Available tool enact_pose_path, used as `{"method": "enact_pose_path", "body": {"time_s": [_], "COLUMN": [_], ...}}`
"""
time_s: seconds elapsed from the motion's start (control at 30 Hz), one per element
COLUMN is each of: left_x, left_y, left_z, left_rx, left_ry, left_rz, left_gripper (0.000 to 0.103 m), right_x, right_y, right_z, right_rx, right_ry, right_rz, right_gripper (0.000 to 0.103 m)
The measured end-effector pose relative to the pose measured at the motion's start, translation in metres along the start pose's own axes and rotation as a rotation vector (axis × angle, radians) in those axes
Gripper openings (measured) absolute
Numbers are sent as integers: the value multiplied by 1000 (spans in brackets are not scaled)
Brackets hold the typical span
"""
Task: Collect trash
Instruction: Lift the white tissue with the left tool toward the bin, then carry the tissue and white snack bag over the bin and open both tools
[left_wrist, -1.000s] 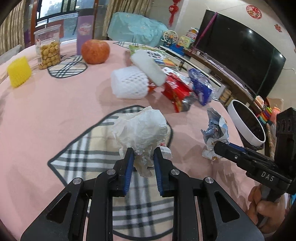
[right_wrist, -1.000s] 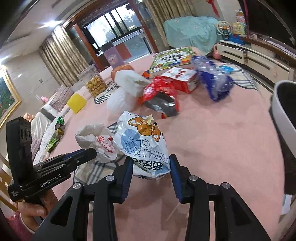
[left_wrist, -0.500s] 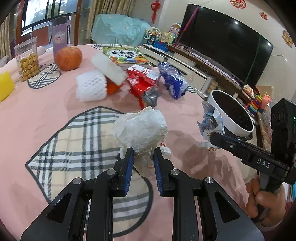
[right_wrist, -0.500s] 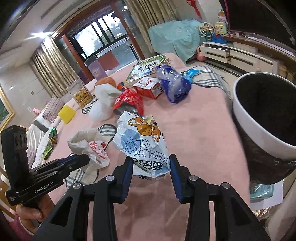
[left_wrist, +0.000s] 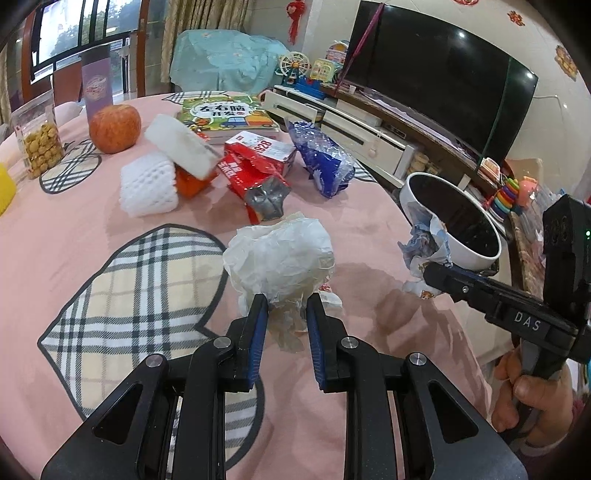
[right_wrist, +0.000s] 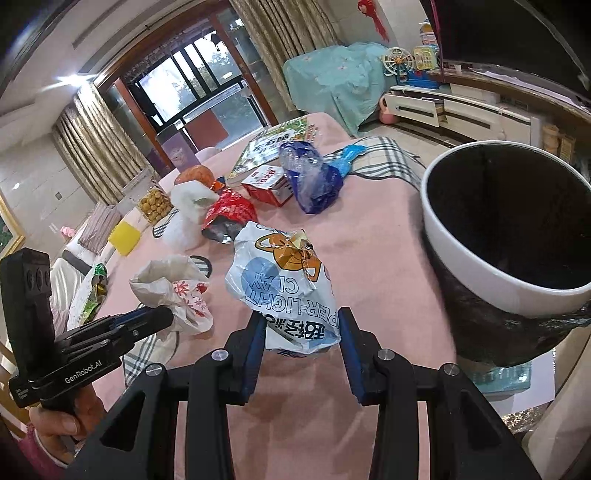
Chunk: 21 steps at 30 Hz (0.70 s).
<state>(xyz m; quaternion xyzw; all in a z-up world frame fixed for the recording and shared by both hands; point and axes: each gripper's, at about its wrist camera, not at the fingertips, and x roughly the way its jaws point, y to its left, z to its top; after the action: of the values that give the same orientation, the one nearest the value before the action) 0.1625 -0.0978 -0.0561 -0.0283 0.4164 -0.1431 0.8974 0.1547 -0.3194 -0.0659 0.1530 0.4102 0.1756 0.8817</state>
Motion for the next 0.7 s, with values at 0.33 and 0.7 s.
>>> {"method": "enact_pose_path", "body": {"time_s": [0.33, 0.7], "left_x": [5, 13], "left_y": [-21, -46], "left_z": [9, 21], "left_rx": [29, 55], "left_ry": [5, 4], "left_rz": [2, -28], "left_gripper": [20, 20], "right_x": [-10, -23], "right_y": [-13, -27], "right_z": [6, 14], "right_rx": [11, 16], "right_ry": [-14, -26], "right_rz": [0, -38], "right_gripper": [39, 39]}}
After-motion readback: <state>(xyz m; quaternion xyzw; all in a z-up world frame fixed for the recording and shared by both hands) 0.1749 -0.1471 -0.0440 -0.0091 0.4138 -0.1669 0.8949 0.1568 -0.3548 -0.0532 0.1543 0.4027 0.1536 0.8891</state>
